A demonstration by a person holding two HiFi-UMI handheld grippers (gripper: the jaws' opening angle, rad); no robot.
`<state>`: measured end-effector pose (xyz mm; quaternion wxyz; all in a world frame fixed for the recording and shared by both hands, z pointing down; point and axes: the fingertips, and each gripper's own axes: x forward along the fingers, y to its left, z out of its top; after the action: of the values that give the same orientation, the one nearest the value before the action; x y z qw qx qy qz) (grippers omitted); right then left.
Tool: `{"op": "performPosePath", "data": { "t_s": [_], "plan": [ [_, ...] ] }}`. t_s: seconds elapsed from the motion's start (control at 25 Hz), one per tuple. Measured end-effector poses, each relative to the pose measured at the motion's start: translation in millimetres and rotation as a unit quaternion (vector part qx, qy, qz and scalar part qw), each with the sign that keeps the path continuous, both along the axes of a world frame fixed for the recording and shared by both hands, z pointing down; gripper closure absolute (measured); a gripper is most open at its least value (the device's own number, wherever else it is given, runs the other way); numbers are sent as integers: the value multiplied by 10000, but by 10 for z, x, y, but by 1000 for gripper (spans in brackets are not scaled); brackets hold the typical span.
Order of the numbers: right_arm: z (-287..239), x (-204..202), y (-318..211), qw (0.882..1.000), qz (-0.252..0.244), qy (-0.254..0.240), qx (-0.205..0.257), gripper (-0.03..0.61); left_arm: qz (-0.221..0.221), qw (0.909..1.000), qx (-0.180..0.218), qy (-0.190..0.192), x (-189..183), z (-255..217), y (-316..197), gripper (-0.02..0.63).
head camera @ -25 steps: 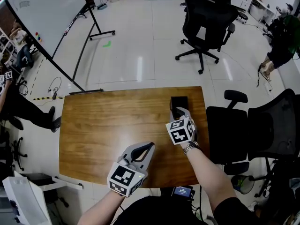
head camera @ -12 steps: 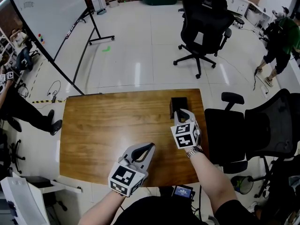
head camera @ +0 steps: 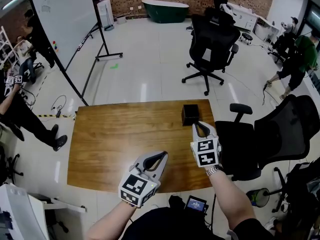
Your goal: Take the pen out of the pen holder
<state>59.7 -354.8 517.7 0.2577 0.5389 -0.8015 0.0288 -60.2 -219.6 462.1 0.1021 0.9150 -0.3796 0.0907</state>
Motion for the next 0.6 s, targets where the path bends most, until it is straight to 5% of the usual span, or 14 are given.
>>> {"op": "performPosePath", "data": {
  "t_s": [0.6],
  "plan": [
    [-705, -307, 1898, 9984, 55, -365, 438, 540, 440, 9982, 370, 160, -289, -258, 1222, 609]
  ]
}}
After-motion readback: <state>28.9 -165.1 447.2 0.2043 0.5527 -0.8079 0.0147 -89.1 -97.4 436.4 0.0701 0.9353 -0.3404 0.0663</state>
